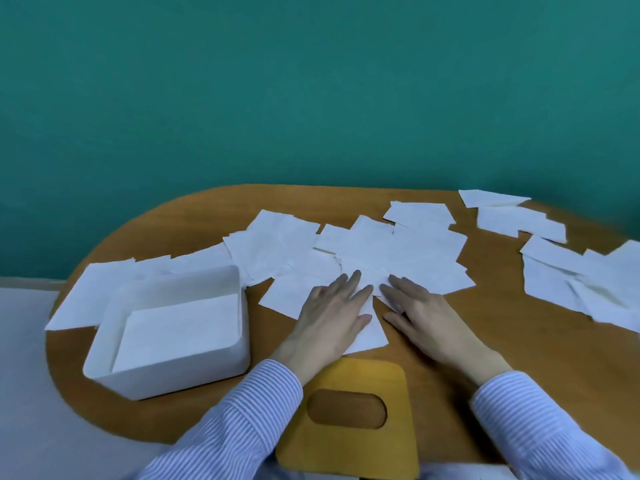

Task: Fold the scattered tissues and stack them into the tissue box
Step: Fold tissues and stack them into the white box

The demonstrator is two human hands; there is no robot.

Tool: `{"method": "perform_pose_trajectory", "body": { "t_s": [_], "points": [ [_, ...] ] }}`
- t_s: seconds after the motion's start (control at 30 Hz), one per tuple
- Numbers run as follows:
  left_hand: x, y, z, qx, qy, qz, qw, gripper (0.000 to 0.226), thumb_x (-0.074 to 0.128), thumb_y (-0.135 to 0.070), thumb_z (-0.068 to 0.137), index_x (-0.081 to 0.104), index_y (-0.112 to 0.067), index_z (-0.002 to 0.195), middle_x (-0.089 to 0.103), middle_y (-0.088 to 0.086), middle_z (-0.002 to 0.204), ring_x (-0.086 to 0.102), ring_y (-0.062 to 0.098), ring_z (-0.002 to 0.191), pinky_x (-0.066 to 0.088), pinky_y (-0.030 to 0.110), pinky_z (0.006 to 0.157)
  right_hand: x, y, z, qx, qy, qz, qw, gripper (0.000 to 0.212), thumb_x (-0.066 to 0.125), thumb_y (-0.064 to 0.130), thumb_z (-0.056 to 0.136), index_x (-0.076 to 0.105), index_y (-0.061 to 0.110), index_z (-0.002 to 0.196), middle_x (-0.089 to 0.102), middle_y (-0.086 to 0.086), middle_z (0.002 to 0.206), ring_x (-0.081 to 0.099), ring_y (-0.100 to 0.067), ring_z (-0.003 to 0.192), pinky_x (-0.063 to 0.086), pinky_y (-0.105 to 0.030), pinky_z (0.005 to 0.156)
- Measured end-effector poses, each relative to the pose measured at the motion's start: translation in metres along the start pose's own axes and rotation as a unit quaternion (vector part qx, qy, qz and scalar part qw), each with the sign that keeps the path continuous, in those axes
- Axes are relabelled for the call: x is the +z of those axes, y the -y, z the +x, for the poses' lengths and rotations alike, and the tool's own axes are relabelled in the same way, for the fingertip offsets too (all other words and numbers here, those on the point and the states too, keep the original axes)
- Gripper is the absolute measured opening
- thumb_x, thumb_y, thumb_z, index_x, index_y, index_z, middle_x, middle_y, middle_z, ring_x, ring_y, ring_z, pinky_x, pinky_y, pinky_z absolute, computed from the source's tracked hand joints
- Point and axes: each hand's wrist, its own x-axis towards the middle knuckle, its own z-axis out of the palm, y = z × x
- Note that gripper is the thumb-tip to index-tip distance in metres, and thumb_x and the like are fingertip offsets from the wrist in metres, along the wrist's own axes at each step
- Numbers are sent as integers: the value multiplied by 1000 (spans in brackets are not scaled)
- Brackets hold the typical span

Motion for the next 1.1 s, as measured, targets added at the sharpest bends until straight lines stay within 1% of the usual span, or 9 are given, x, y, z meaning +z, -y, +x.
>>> {"method": "perform_pose_trajectory", "body": {
  "t_s": [0.1, 0.2, 0.3, 0.4, 0.47, 0.57, 0.73, 0.93, 1.1],
  "points": [
    [10, 0, 2, 20, 18, 12, 1000, 56, 29, -47, 108, 17, -27, 160, 5, -2, 169, 4, 20, 155, 18, 42, 120, 2, -5, -4, 23, 28, -7, 999, 55, 39, 48, 102, 34, 24, 151, 26, 3, 161, 27, -18, 147, 33, -37, 112],
    [11, 1, -4, 30, 6, 9, 999, 54, 25, -50, 108, 25, -28, 157, 12, -4, 168, 6, 17, 154, 16, 40, 119, -8, 2, -12, 18, 23, -13, 999, 50, 39, 50, 101, 45, 24, 143, 37, 4, 156, 46, -22, 131, 40, -37, 103],
    [6, 6, -12, 27, 0, -27, 999, 51, 25, -52, 107, 39, -31, 151, 22, -10, 165, 12, 11, 153, 16, 35, 119, -15, 16, -28, 0, 33, 4, 999, 46, 41, 50, 101, 50, 23, 137, 44, 4, 151, 52, -22, 122, 41, -36, 100],
    [4, 11, -12, 41, -23, -25, 999, 44, 32, -50, 107, 51, -31, 141, 35, -11, 159, 23, 11, 150, 19, 33, 117, -17, 20, -43, -21, 44, 47, 998, 51, 43, 49, 101, 41, 27, 146, 36, 8, 156, 40, -14, 135, 30, -26, 110],
    [3, 8, -4, 69, -58, -30, 995, 37, 39, -47, 105, 60, -30, 131, 51, -11, 147, 39, 12, 140, 26, 31, 110, -22, 9, -51, -23, 13, 77, 997, 48, 47, 46, 100, 44, 30, 146, 37, 14, 154, 36, -7, 138, 26, -20, 111],
    [1, -5, 14, 120, -93, -48, 987, 28, 49, -42, 103, 66, -29, 121, 62, -11, 123, 53, 11, 115, 35, 29, 95, -29, -30, -60, -14, -41, 41, 998, 36, 51, 42, 100, 56, 34, 135, 52, 18, 140, 45, -4, 130, 36, -22, 105],
    [8, -27, 35, 169, -44, -72, 982, 32, 51, -47, 101, 67, -28, 121, 63, -13, 121, 53, 9, 110, 35, 26, 89, -27, -86, -72, 24, -20, 20, 999, 35, 48, 53, 97, 55, 41, 129, 51, 24, 135, 48, -1, 123, 38, -21, 100],
    [15, -29, 31, 156, -54, -91, 982, 28, 51, -43, 102, 73, -28, 111, 65, -16, 113, 56, 7, 102, 42, 27, 82, -19, -80, -76, -27, -80, -2, 996, 18, 49, 37, 101, 64, 30, 107, 60, 14, 112, 55, -9, 99, 46, -26, 83],
    [14, -33, 23, 148, -78, -92, 982, 28, 48, -43, 102, 72, -29, 100, 68, -16, 102, 60, 6, 91, 41, 25, 73, -14, -70, -85, -60, -124, -9, 990, 20, 46, 31, 104, 64, 23, 102, 63, 9, 101, 58, -13, 87, 48, -30, 74]
  ]
}}
